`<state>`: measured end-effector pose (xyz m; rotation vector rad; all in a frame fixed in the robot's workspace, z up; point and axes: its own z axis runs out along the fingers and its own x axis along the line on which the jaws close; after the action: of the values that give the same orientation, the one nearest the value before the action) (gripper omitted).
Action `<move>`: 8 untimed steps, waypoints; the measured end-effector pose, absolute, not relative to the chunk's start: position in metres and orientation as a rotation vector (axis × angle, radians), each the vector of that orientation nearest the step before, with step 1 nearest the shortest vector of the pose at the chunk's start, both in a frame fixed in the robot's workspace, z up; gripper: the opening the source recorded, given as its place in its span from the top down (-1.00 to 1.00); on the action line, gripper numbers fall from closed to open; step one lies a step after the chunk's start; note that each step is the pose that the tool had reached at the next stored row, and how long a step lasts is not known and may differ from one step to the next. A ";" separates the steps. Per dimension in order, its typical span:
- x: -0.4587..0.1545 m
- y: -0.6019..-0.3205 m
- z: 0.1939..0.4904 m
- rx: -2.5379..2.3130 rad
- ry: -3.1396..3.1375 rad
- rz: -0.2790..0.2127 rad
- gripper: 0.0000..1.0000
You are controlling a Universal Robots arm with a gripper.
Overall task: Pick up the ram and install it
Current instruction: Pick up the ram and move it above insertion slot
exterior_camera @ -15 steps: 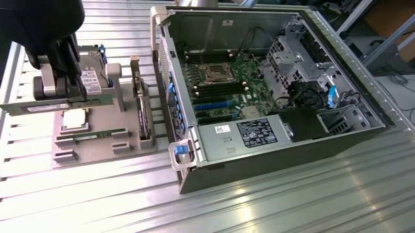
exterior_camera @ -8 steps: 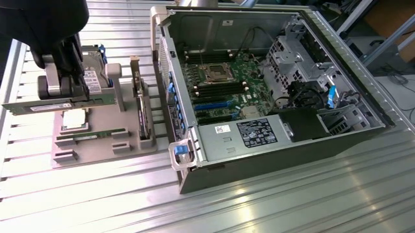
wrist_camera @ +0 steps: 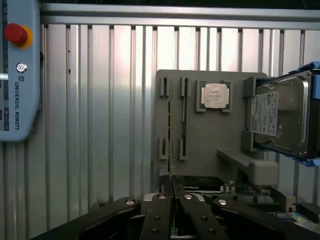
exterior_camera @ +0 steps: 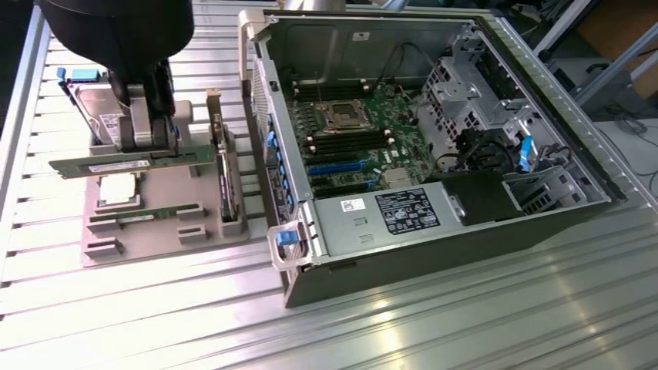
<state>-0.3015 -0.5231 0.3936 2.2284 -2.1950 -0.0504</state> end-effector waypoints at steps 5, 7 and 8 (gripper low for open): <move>-0.281 -0.523 0.394 2.228 -2.195 -0.050 0.76; -0.273 -0.523 0.394 2.228 -2.195 -0.050 0.76; -0.269 -0.523 0.394 2.228 -2.195 -0.050 0.76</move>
<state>-0.2694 -0.5231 0.3937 2.2283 -2.1950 -0.0504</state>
